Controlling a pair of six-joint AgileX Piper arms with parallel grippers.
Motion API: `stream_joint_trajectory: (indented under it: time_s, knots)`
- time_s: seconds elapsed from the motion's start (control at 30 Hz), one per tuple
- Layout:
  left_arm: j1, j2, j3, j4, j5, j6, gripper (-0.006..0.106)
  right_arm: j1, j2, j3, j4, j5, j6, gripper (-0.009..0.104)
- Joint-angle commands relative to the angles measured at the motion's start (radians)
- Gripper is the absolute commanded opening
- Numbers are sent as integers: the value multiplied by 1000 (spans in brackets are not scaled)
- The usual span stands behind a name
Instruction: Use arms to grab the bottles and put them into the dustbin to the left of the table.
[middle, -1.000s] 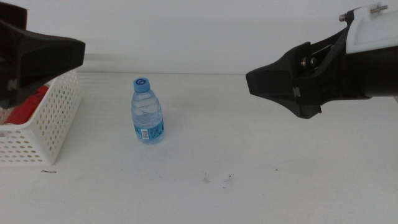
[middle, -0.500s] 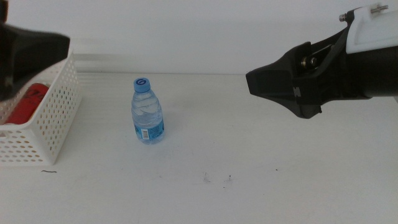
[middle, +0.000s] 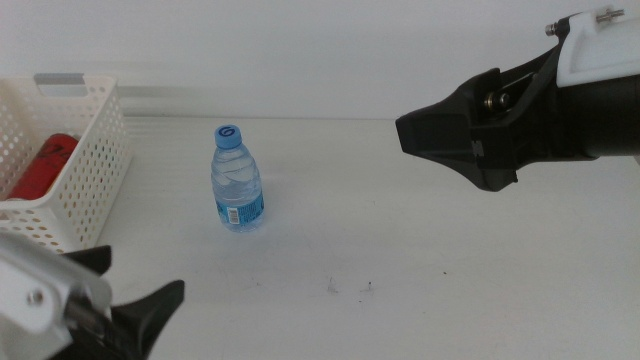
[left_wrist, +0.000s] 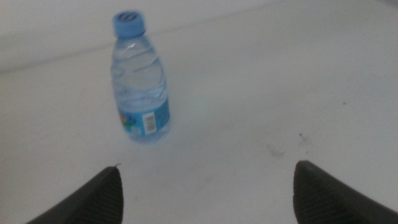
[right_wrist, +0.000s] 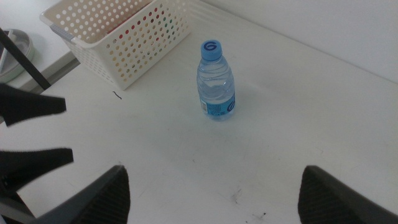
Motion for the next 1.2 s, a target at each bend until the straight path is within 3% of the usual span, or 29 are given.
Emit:
stream_joint_trajectory:
  time_s: [0.0, 0.03, 0.13, 0.2, 0.63, 0.9, 1.0, 1.17]
  knots:
    - [-71, -13, 53, -14, -153, -9, 94, 2, -4, -6, -11, -4, -1, 91]
    - [-87, -10, 64, 15, -183, -15, 94, 2, -4, -6, -11, -4, -1, 91]
    - [-115, -2, 100, 208, -297, -164, 94, 2, -4, -6, -11, -4, -1, 91]
    - [-115, 1, 133, 270, -354, -268, 94, 2, -4, -6, -11, -4, -1, 91]
    - [-52, 21, 182, 257, -390, -271, 94, 2, -4, -6, -11, -4, -1, 91]
    - [-52, 21, 184, 314, -399, -205, 94, 2, -4, -6, -11, -4, -1, 91]
    - [-52, 61, 230, 328, -500, -189, 93, 2, -4, -6, -11, -4, -1, 91]
    - [-52, 209, 294, 248, -750, -200, 92, 2, -4, -6, -11, -4, -1, 91]
